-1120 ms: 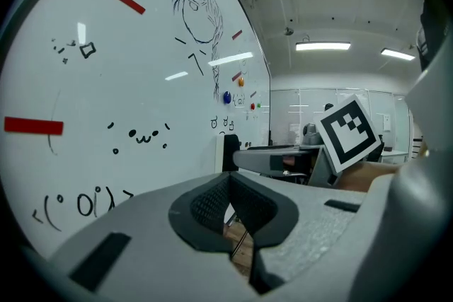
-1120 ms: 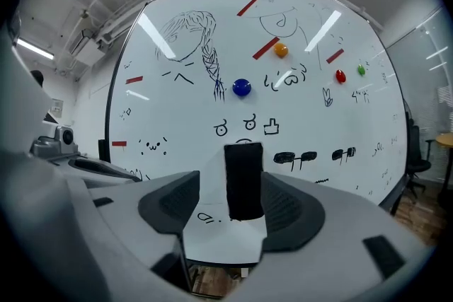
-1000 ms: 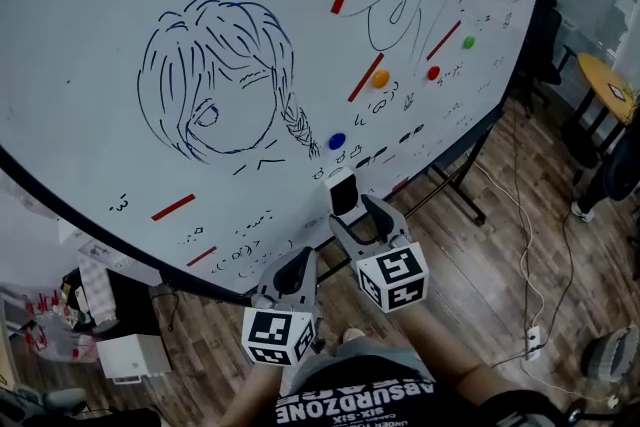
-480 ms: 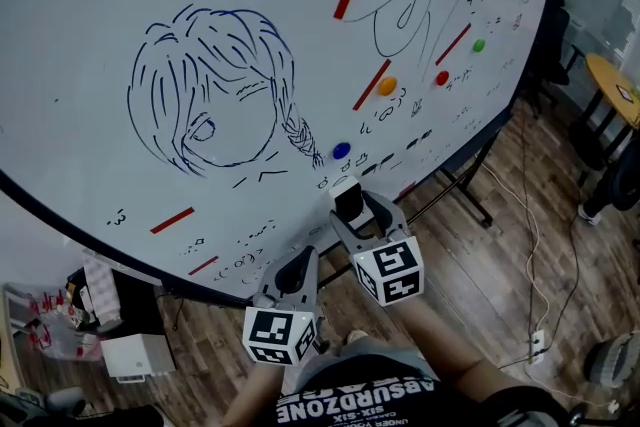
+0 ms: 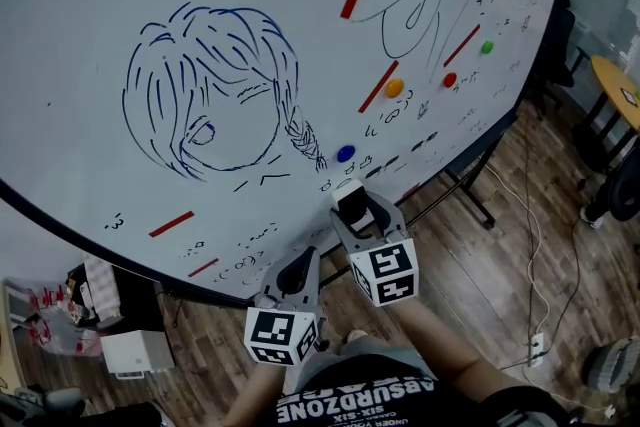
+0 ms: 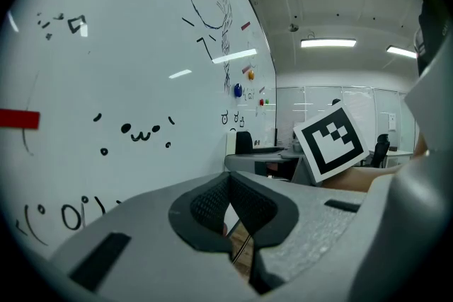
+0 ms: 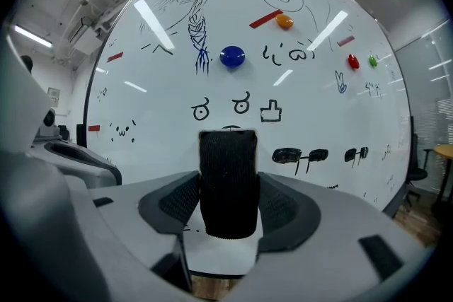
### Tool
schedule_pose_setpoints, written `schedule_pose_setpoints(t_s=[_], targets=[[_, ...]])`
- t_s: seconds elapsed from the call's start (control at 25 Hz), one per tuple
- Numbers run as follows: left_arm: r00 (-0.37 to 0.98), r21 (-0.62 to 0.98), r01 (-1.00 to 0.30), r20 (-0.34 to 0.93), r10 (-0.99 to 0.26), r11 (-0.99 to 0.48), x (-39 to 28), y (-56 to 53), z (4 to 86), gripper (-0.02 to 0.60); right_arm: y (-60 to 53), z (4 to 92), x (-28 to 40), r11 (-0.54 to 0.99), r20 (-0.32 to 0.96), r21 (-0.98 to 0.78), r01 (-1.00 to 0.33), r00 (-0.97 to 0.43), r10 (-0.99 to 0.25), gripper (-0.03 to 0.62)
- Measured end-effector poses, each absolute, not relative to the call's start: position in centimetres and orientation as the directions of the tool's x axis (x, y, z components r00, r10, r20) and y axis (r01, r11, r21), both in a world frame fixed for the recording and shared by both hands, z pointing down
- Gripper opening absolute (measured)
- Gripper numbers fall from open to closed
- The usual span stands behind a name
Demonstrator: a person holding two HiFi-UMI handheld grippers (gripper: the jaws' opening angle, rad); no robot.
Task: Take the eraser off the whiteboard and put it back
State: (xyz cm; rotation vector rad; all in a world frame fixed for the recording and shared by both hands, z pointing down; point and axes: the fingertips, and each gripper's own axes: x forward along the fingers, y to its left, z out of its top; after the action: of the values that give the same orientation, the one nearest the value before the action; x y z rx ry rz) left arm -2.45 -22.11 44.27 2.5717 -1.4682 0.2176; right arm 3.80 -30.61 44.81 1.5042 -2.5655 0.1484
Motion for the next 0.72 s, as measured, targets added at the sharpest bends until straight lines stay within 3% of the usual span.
schedule_pose_setpoints(t_s=[0.72], targets=[[0.495, 0.079, -0.868, 0.22, -0.841, -0.49, -2.4, -21.83, 44.77, 0.005, -30.2, 44.77, 3.97, 0.497, 0.185, -0.006, -0.868, -0.49, -0.852, 0.227]])
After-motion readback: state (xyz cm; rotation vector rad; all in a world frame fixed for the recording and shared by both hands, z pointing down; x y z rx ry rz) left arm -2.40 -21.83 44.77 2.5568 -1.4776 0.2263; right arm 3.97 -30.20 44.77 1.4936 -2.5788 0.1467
